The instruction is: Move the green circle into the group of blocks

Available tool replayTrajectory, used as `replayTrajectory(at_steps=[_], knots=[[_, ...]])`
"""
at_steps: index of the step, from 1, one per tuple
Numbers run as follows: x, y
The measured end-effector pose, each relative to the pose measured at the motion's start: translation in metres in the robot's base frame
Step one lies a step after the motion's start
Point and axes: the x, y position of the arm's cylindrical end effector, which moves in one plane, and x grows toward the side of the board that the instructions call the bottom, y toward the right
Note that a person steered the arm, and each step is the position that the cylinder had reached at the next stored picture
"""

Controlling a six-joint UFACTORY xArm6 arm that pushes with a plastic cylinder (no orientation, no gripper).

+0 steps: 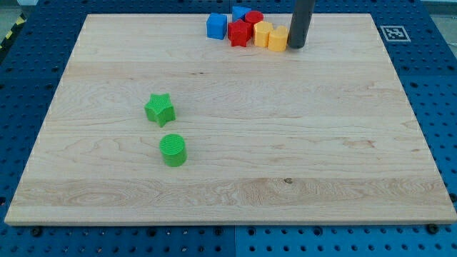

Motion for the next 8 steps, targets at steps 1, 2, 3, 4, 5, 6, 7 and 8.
replayTrajectory(at_steps=[1, 2, 3, 4, 5, 6, 7, 8], knots=[[-0.003, 0.000], [0.033, 0.007], [0.121, 0.043], [0.218, 0.067], [0.308, 0.067], [0.340, 0.057], [0.341, 0.054], [0.341, 0.037]])
